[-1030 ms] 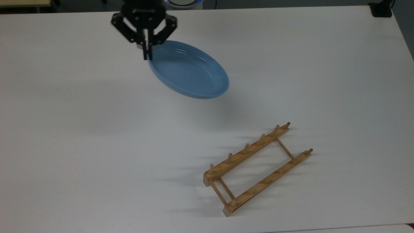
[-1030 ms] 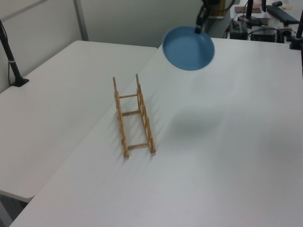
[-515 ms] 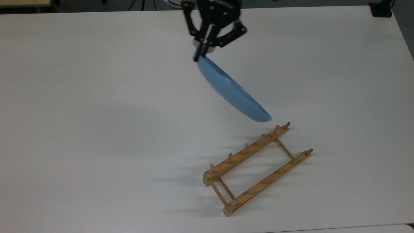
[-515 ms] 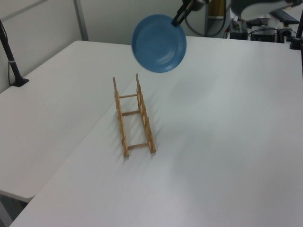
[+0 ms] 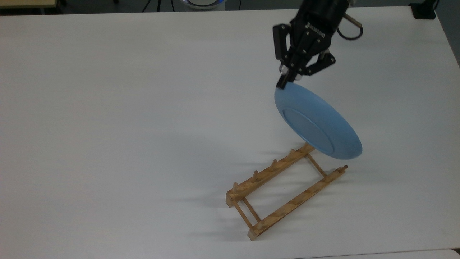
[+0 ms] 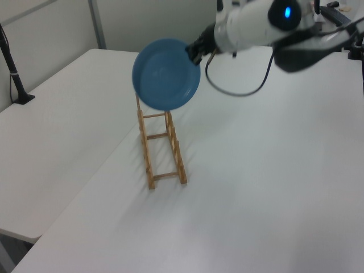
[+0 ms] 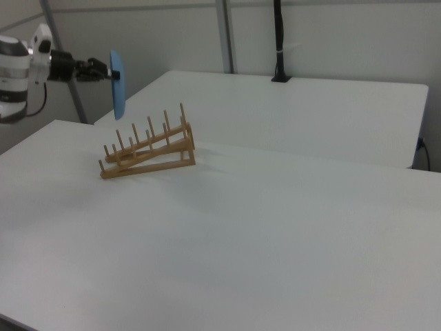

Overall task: Place plate in plate rack
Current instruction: 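Lift the plate on edge and carry it over the wooden rack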

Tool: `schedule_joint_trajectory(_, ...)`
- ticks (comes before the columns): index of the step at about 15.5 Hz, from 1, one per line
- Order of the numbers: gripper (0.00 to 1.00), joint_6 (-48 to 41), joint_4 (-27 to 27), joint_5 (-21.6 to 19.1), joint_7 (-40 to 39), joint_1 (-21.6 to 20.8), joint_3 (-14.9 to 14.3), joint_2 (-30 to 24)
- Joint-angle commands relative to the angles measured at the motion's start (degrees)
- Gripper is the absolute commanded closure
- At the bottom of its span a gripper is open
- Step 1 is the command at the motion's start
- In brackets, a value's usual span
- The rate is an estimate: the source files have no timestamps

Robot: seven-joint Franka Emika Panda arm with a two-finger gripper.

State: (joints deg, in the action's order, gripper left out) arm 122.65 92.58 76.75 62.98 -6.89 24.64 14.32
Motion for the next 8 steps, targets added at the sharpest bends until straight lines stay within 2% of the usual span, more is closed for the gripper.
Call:
schedule_joint_trajectory(1,1.0,-3.2,-0.21,5.68,7.05,-3.21,-0.64,3.34)
schedule_joint_trajectory(5,1.0,-7.24,-0.12,9.99,14.0,-5.24,-0.64,6.16)
schedule_joint_trajectory(8,1.0,-8.12,0.23,10.35,15.86,-6.03,-0.64,7.21)
